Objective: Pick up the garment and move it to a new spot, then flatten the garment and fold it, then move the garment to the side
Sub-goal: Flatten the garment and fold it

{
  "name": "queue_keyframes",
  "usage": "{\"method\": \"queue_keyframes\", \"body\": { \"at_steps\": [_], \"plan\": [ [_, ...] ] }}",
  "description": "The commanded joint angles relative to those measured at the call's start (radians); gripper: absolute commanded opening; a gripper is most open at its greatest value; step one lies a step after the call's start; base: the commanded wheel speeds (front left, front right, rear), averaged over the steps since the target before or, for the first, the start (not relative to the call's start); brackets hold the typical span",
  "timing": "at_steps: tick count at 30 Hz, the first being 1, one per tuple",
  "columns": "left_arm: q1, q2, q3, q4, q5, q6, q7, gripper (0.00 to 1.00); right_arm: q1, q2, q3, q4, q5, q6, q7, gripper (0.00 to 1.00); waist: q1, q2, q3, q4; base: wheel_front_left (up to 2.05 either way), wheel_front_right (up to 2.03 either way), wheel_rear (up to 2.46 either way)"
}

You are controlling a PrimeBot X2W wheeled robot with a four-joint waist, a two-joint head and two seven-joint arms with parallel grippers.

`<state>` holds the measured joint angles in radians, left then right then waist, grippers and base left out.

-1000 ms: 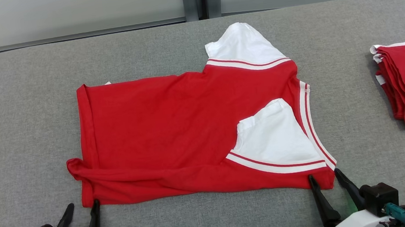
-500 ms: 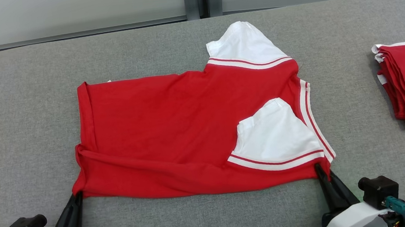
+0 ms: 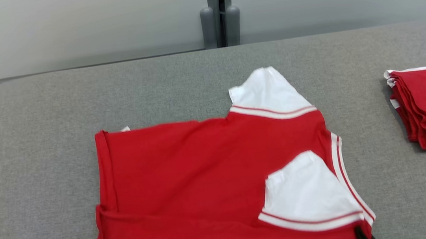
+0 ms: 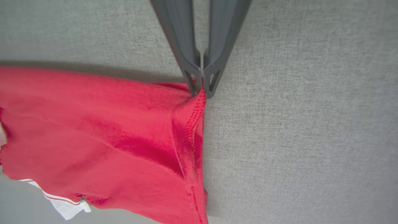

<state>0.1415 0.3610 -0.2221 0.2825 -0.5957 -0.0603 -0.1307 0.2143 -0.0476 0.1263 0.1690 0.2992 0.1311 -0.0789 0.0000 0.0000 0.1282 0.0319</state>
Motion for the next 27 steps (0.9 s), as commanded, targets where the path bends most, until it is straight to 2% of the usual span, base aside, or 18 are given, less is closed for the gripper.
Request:
{"method": "queue_keyframes", "body": {
  "at_steps": [1,6,7,8,9,11,14,19,27],
  "plan": [
    [0.022,0.011,0.004,-0.012,-0.005,0.012,0.010,0.00,0.029,-0.005,-0.008,-0.009,0.010,-0.001,0.009,0.00,0.0000,0.0000,-0.021,0.004,0.00,0.00,0.00],
    [0.085,0.013,-0.007,-0.067,-0.033,0.030,0.081,0.00,0.102,-0.005,0.000,-0.034,0.033,-0.001,0.031,0.00,0.0000,0.0000,-0.037,0.007,0.00,0.00,0.00],
    [0.087,0.016,-0.010,-0.074,-0.029,0.035,0.088,0.30,0.104,-0.005,0.002,-0.033,0.033,-0.001,0.035,0.00,0.0000,0.0000,-0.037,0.006,0.00,0.00,0.00],
    [0.087,0.016,-0.013,-0.078,-0.032,0.035,0.098,1.00,0.098,-0.005,0.001,-0.033,0.024,-0.001,0.032,0.24,0.0000,0.0000,-0.037,0.006,0.00,0.00,0.00],
    [0.072,0.012,-0.006,-0.095,-0.024,0.050,0.084,1.00,0.062,-0.005,-0.007,-0.040,-0.017,-0.001,0.024,1.00,0.0000,0.0000,-0.036,0.001,0.00,0.00,0.00],
    [0.028,0.008,0.024,-0.157,0.013,0.084,-0.008,1.00,-0.009,-0.003,-0.029,-0.104,-0.083,-0.001,-0.008,1.00,0.0000,0.0000,-0.041,-0.004,0.00,0.00,0.00],
    [-0.012,0.011,0.030,-0.187,0.038,0.101,-0.032,1.00,-0.058,-0.004,-0.029,-0.149,-0.113,-0.001,-0.004,1.00,0.0000,0.0000,-0.048,-0.005,0.00,0.00,0.00],
    [-0.047,0.022,0.018,-0.229,0.066,0.127,-0.007,1.00,-0.116,-0.004,-0.014,-0.210,-0.157,-0.001,0.029,1.00,0.0000,0.0000,-0.062,-0.015,0.00,0.00,0.00],
    [0.009,0.043,0.005,-0.256,0.064,0.158,0.061,1.00,-0.094,-0.004,-0.027,-0.237,-0.140,-0.001,0.049,1.00,0.0000,0.0000,-0.074,-0.015,0.00,0.00,0.00]
  ]
}}
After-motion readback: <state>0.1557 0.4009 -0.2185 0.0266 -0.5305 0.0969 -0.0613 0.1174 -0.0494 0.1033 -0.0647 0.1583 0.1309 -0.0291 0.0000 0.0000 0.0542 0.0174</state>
